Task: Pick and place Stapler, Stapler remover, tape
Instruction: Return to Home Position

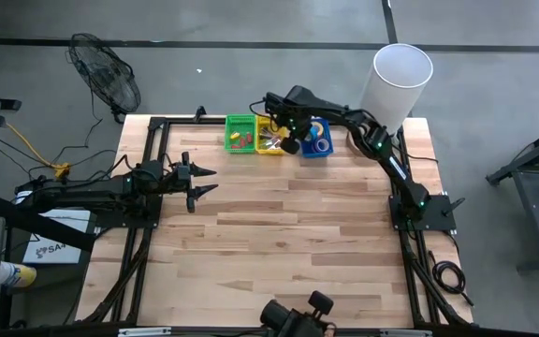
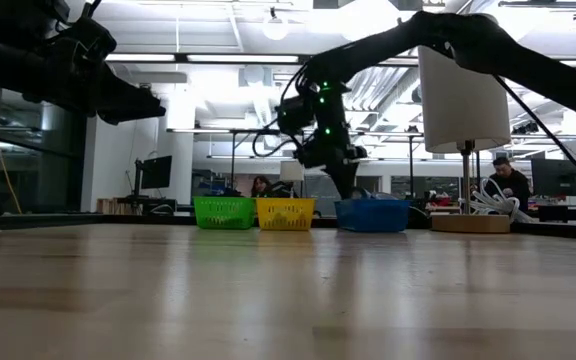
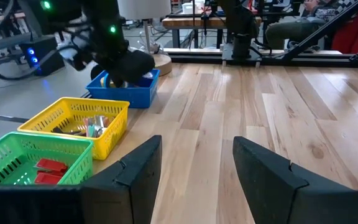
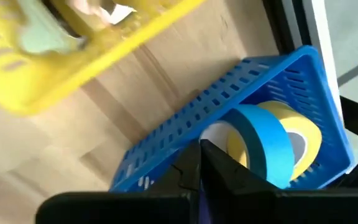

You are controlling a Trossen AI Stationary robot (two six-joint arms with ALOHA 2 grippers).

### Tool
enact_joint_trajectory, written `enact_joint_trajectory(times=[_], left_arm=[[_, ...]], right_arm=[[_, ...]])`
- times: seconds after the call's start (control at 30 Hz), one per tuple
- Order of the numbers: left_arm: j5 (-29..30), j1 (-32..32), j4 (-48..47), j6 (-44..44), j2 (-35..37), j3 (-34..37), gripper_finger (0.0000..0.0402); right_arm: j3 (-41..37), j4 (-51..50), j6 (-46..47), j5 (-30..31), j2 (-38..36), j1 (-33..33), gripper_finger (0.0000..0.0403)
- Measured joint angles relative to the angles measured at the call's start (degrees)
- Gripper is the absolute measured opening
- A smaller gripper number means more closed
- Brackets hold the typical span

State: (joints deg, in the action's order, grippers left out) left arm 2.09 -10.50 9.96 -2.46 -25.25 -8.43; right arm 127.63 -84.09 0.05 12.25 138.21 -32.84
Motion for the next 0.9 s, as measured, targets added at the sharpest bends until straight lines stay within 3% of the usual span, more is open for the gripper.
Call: enact_joint_trajectory(times=[0.13,0.27,0.5,0.67,0.9], left_arm=[[0.00,0.00,-0.02,0.00,-0.01,0.00,0.0195],[0.19,0.00,-0.02,0.00,0.01,0.00,0.0195],[2.13,0.00,-3.56,1.23,3.09,0.00,0.0195],[3.22,0.00,-9.26,1.95,8.23,0.02,0.0195],[2.89,0.04,-16.54,4.26,15.16,0.02,0.0195]], right_arm=[[3.94,-2.46,0.96,-2.74,0.00,0.06,0.0000],[7.29,-5.98,1.54,-1.47,-0.01,0.67,0.0000],[2.24,-2.79,3.26,2.13,-9.02,4.49,0.0000],[-9.79,10.64,2.69,0.87,-19.01,9.32,0.0000],[-42.80,44.40,1.12,-10.90,-35.61,14.71,0.0000]])
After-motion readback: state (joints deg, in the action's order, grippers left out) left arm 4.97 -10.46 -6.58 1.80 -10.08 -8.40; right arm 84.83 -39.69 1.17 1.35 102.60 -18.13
